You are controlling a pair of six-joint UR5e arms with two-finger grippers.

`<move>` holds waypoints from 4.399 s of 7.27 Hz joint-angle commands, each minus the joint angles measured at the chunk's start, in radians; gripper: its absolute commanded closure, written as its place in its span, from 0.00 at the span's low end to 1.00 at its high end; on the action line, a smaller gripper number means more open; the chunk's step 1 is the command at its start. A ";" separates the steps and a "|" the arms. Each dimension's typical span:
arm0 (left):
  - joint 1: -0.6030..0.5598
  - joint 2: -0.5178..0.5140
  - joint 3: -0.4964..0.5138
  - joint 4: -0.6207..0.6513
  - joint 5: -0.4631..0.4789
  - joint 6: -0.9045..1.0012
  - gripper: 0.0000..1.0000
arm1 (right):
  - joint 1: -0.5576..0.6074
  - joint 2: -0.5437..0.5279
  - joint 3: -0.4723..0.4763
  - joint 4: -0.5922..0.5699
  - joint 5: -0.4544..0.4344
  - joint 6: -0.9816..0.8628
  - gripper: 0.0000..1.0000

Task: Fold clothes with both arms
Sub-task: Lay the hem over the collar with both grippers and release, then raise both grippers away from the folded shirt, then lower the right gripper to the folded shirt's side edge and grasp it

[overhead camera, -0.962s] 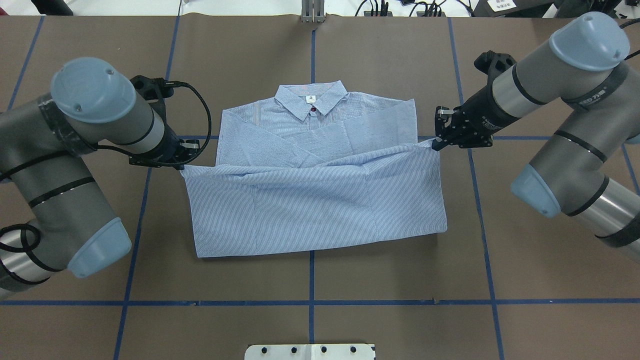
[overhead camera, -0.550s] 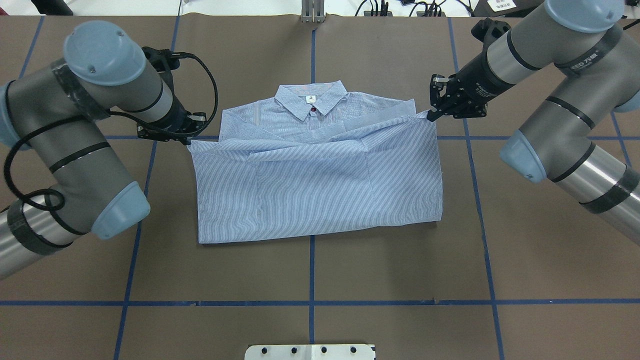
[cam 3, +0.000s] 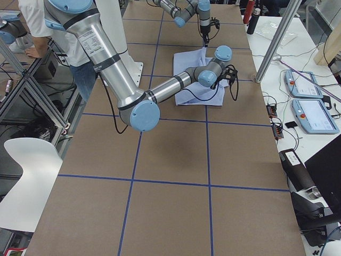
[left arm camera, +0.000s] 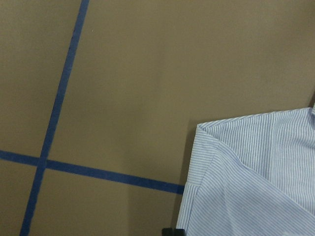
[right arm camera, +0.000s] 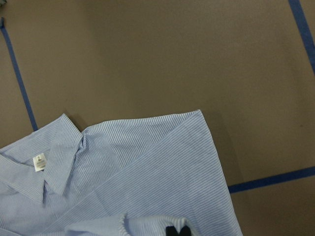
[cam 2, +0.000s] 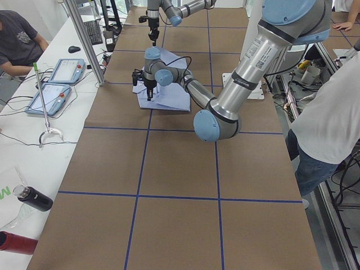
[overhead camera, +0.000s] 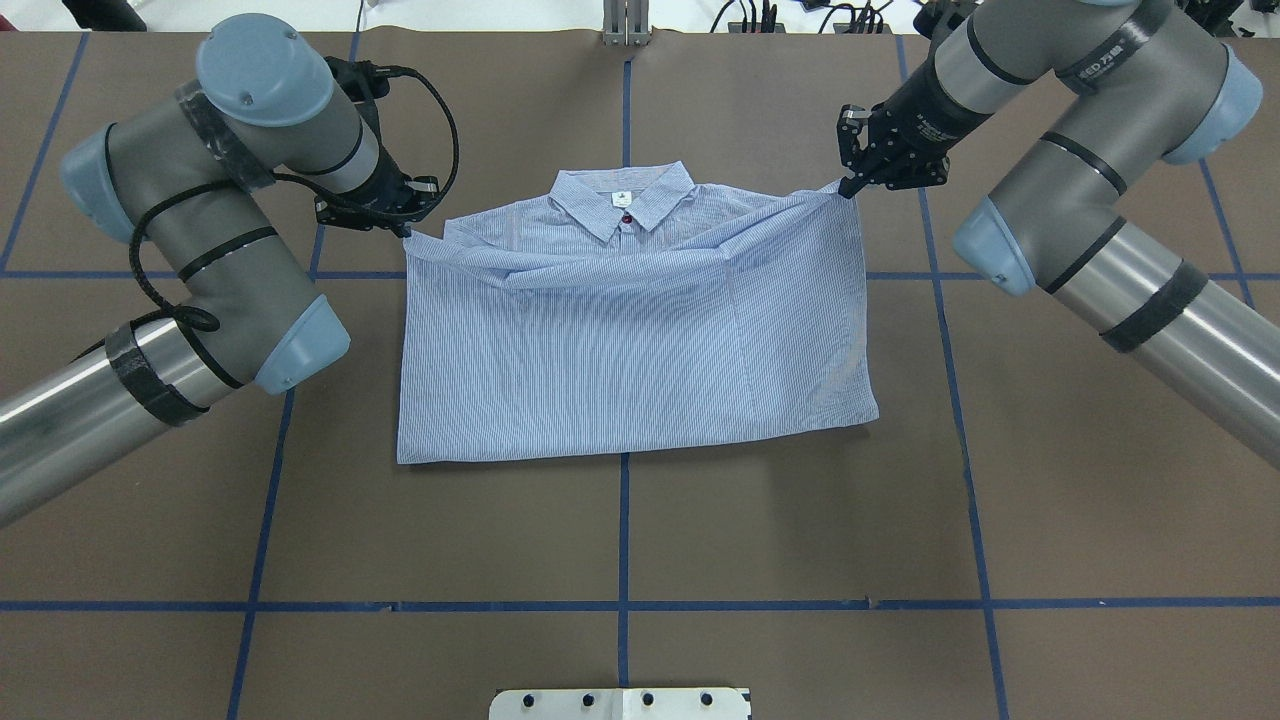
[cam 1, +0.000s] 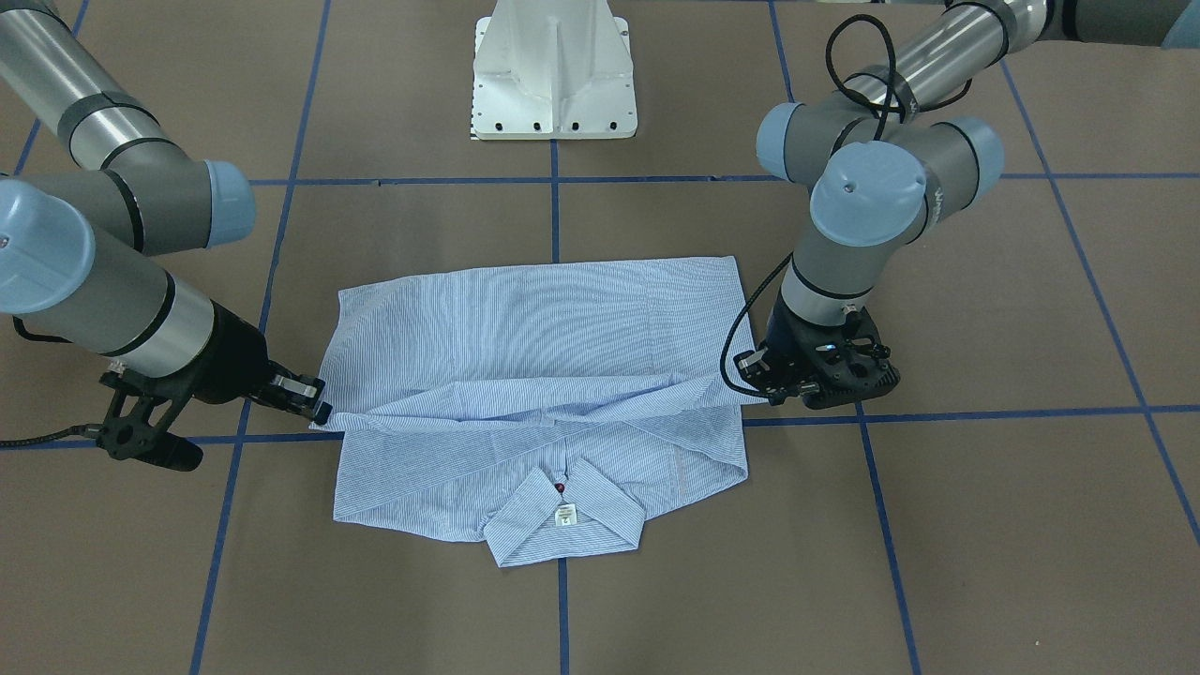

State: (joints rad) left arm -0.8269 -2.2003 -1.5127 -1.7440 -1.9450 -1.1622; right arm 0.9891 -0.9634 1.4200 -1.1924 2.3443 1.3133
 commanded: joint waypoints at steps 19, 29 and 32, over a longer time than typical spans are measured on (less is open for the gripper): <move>-0.081 0.045 -0.089 -0.023 0.000 0.148 0.00 | -0.146 -0.272 0.256 0.004 -0.008 -0.051 0.00; -0.077 0.044 -0.135 0.034 0.001 0.148 0.00 | -0.268 -0.279 0.215 0.003 -0.152 -0.045 0.16; -0.077 0.045 -0.135 0.034 0.005 0.148 0.00 | -0.270 -0.274 0.215 0.004 -0.138 -0.043 0.99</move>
State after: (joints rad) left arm -0.9028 -2.1558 -1.6469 -1.7104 -1.9412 -1.0139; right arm 0.7197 -1.2382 1.6318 -1.1893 2.2013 1.2700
